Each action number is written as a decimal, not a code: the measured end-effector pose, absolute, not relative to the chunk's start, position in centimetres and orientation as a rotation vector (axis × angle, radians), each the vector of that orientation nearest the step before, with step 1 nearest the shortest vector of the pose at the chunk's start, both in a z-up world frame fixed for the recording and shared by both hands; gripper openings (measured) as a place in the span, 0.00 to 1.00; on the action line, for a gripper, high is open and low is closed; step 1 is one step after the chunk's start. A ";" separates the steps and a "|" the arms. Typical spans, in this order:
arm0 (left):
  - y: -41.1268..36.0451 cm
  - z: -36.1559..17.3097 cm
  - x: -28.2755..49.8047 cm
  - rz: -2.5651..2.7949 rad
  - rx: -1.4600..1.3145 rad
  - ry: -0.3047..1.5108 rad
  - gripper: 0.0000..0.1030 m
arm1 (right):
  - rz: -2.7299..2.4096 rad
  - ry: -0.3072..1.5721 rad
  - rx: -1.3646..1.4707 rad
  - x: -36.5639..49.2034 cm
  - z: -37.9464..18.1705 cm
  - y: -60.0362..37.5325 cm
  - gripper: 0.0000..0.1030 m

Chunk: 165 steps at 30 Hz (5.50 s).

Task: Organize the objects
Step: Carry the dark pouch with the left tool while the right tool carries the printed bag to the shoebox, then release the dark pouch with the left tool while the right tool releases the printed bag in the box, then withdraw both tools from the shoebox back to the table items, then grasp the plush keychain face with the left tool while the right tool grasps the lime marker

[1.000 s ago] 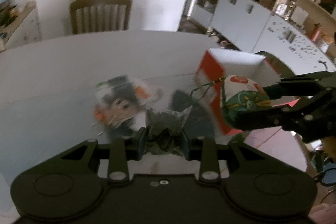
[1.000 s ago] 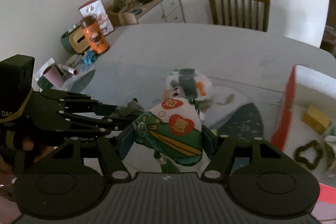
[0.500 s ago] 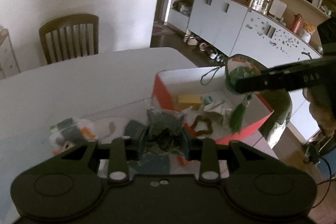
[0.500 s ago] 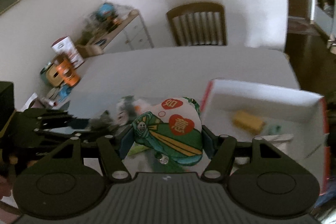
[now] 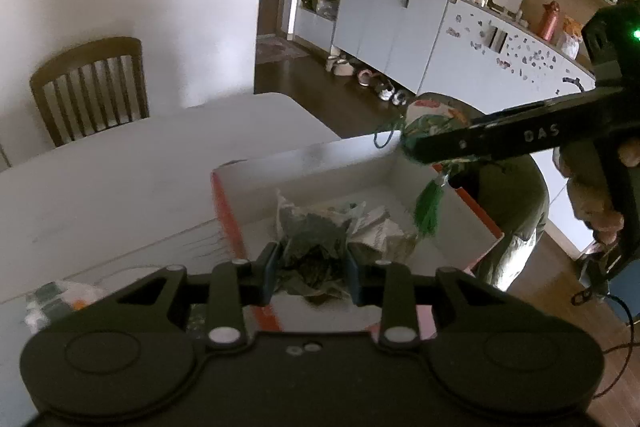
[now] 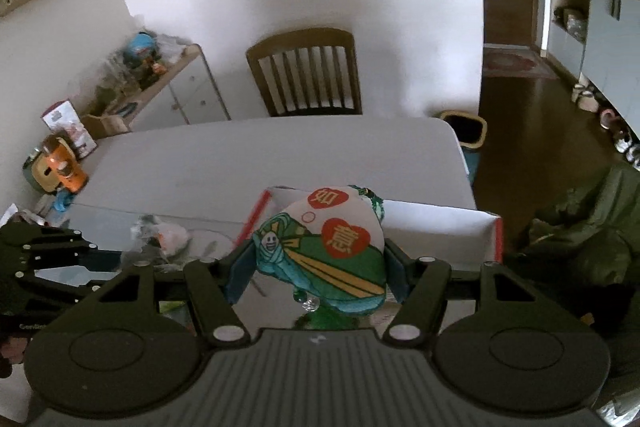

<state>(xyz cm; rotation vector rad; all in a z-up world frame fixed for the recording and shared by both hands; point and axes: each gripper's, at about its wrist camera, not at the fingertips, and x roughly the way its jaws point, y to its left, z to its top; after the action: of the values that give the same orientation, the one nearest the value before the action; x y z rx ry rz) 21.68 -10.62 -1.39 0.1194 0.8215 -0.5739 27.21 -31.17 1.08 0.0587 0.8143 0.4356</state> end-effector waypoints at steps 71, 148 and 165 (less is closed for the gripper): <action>-18.4 -12.3 31.3 -0.491 0.170 1.148 0.58 | 0.421 0.971 -0.207 28.2 -10.9 -32.0 0.72; 15.2 -9.7 24.2 -0.388 0.033 0.811 0.99 | 0.533 0.874 -0.082 18.4 -7.2 -5.5 0.95; 13.9 -13.2 27.9 -0.482 0.032 0.885 0.78 | 0.617 0.981 -0.219 23.0 -14.2 -1.5 0.95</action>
<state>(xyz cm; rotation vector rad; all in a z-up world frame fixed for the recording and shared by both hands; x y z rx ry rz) 27.91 13.93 -13.24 0.0319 0.8848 -0.4824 23.02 -1.55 -14.21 -0.2187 0.9814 0.6170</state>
